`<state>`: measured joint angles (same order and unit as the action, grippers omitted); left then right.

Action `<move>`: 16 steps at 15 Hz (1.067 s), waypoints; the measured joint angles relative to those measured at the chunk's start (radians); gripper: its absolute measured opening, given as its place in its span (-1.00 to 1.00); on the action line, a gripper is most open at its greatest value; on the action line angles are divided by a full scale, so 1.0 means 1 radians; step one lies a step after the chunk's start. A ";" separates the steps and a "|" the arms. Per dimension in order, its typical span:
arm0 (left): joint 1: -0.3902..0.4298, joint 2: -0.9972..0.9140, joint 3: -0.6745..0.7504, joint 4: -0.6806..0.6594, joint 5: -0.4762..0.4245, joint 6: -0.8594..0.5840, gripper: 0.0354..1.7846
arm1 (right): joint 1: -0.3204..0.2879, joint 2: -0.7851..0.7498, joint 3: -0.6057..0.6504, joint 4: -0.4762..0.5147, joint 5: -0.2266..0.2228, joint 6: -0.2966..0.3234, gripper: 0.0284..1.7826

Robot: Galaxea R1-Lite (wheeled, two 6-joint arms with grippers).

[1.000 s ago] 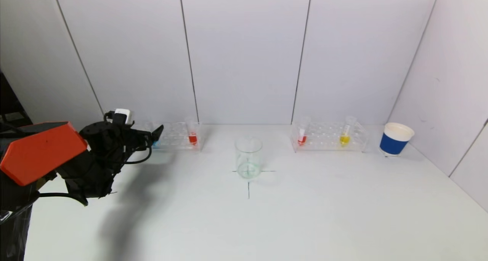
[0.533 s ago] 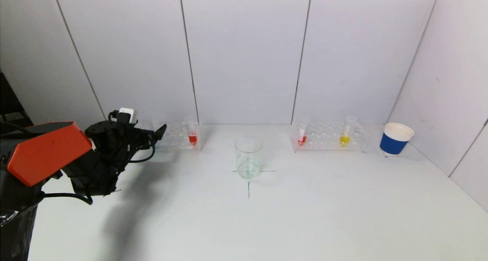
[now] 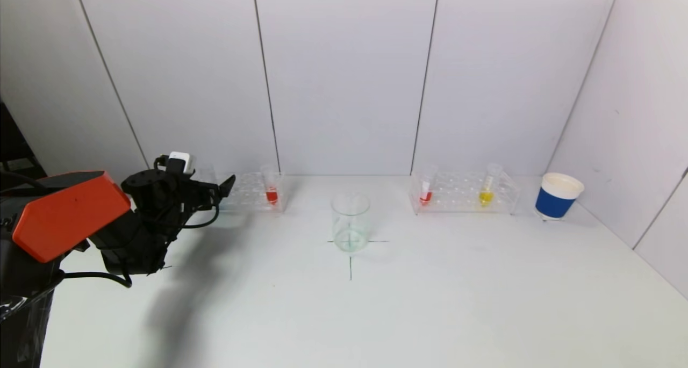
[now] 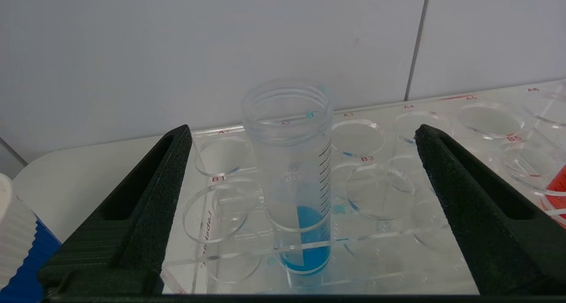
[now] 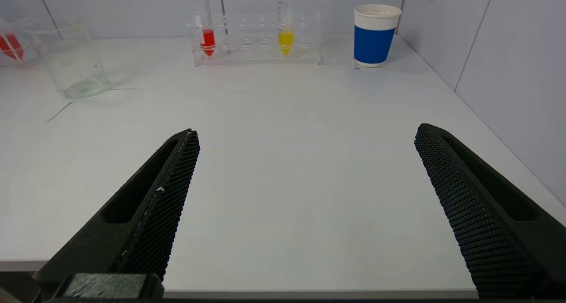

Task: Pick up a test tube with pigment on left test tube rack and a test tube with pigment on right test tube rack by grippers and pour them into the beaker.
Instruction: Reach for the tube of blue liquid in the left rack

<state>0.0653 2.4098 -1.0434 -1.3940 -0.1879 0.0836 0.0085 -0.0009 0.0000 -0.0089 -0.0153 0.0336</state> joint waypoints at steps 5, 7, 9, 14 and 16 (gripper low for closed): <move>0.000 0.000 0.000 -0.002 0.001 0.000 0.98 | 0.000 0.000 0.000 0.000 0.000 0.000 0.99; 0.001 0.003 0.000 -0.003 0.004 -0.001 0.98 | 0.000 0.000 0.000 0.000 0.000 0.000 0.99; 0.002 0.005 0.000 -0.002 0.014 0.000 0.98 | 0.000 0.000 0.000 0.000 0.000 0.000 0.99; 0.002 0.007 -0.003 -0.001 0.016 0.000 0.98 | 0.000 0.000 0.000 0.000 0.000 0.000 0.99; 0.002 0.007 -0.003 -0.002 0.016 0.000 0.98 | 0.000 0.000 0.000 0.000 0.000 0.000 0.99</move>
<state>0.0672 2.4164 -1.0462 -1.3960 -0.1721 0.0840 0.0085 -0.0009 0.0000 -0.0089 -0.0153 0.0336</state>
